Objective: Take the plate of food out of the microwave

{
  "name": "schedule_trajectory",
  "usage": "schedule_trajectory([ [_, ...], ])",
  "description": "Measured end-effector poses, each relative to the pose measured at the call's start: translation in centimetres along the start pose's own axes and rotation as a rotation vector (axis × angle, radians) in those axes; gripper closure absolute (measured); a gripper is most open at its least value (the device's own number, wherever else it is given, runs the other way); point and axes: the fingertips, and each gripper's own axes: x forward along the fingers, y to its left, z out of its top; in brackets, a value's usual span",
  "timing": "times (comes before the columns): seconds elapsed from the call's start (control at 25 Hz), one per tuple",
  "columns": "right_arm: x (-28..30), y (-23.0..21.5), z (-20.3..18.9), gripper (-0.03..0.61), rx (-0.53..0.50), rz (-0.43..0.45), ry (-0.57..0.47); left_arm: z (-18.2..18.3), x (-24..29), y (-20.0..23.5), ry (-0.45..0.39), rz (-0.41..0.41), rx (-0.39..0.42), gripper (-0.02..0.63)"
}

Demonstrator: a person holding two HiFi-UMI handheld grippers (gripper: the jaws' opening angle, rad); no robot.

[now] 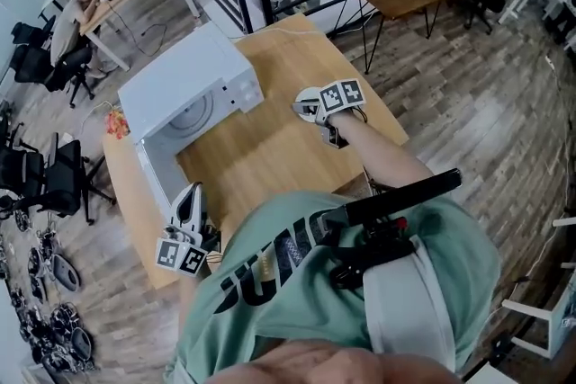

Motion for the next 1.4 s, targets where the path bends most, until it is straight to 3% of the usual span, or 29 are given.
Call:
schedule_trajectory([
  [0.32,-3.1,6.0,-1.2,0.569,-0.067,0.009,-0.156,0.1,-3.2,0.9,0.031,-0.005,-0.007,0.611],
  [0.56,-7.7,10.0,-0.4,0.571,-0.174,0.177,-0.225,0.3,-2.1,-1.7,0.023,0.009,-0.001,0.611],
  [0.72,-10.7,12.0,1.9,0.571,-0.302,0.323,-0.243,0.8,-0.2,-4.5,0.019,0.080,0.047,0.611],
  [0.84,-13.4,12.6,2.9,0.571,-0.382,0.421,-0.233,0.3,1.7,-6.9,-0.013,0.151,-0.003,0.611],
  [0.96,-16.7,11.6,2.7,0.571,-0.455,0.484,-0.205,-1.6,4.2,-10.8,-0.011,0.164,-0.046,0.611],
  [1.2,-21.1,7.4,2.0,0.571,-0.481,0.520,-0.192,-3.1,10.0,-16.6,0.045,0.096,-0.068,0.611],
  [1.4,-21.9,6.8,0.8,0.571,-0.457,0.493,-0.226,-3.4,9.8,-17.8,0.084,0.034,-0.022,0.611],
])
